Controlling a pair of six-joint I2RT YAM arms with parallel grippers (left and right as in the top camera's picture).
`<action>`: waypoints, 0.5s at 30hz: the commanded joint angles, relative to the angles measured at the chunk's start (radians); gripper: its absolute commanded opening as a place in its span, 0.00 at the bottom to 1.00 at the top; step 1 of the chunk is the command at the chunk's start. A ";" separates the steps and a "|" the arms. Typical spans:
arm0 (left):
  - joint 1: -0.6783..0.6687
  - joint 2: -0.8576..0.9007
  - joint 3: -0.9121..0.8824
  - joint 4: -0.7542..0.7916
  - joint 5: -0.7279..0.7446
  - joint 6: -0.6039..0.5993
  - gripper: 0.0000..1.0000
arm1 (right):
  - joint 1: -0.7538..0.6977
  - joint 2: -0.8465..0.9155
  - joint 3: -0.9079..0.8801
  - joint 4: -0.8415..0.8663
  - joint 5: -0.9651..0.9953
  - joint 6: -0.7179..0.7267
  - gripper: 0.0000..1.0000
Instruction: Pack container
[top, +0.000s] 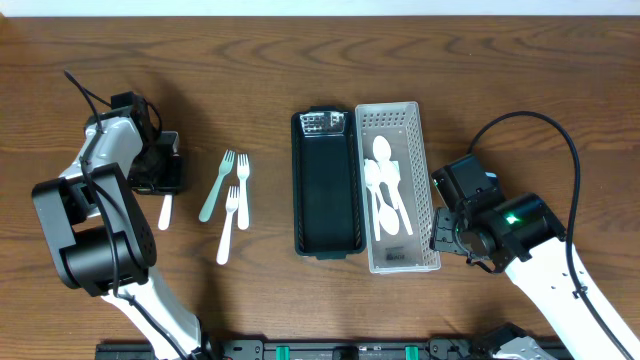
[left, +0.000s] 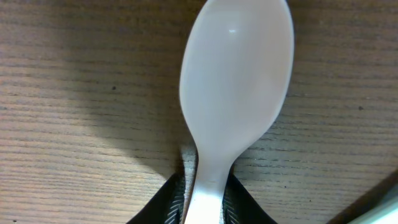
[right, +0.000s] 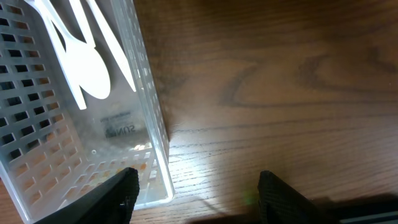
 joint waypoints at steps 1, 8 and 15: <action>0.002 0.015 -0.006 -0.004 -0.004 -0.012 0.19 | 0.001 -0.012 -0.003 -0.001 0.008 0.000 0.64; -0.003 0.014 -0.005 -0.002 -0.004 -0.021 0.09 | 0.001 -0.012 -0.003 0.002 0.016 0.000 0.64; -0.026 0.000 0.014 -0.013 -0.004 -0.059 0.06 | -0.002 -0.014 -0.002 0.031 0.015 0.012 0.64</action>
